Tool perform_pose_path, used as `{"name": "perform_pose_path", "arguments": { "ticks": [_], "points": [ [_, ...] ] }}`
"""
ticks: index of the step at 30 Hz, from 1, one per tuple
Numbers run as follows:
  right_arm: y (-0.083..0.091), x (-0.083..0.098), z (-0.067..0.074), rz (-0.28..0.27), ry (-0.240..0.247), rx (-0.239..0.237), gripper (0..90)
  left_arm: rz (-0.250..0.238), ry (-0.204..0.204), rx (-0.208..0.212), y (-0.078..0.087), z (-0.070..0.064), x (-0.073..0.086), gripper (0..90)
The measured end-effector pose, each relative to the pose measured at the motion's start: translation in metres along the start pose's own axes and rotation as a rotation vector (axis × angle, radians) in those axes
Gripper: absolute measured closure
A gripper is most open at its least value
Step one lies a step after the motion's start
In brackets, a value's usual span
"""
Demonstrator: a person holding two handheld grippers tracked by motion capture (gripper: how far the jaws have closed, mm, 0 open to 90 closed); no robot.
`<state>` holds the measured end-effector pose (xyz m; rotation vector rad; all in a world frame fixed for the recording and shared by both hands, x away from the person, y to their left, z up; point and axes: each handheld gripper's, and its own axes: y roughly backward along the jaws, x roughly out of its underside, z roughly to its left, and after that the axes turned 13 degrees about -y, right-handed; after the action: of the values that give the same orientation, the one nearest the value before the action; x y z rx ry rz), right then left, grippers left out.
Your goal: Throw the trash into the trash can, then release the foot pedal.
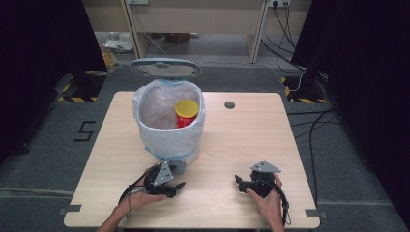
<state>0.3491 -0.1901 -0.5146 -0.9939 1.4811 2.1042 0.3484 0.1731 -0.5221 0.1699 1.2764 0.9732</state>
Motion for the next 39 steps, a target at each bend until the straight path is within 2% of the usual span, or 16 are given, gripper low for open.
{"name": "perform_pose_path", "arguments": {
  "ticks": [7,15,32,39],
  "points": [
    [-0.0015,0.0016,0.0002,0.042,0.005,0.007,15.2,-0.001,0.000,0.001,0.0000,0.0000,0.0001,30.8],
    [-0.0016,0.0025,0.0014,0.045,0.032,0.016,15.0,-0.001,0.001,-0.001,0.0000,-0.0003,0.0000,30.7],
    [-0.0012,0.0029,0.0013,0.047,0.035,0.017,14.7,0.003,0.001,-0.019,-0.0003,-0.0024,-0.0012,30.1],
    [-0.0012,0.0029,0.0013,0.047,0.035,0.017,14.6,0.020,-0.018,-0.026,0.0009,-0.0033,-0.0036,30.1]
  ]
}}
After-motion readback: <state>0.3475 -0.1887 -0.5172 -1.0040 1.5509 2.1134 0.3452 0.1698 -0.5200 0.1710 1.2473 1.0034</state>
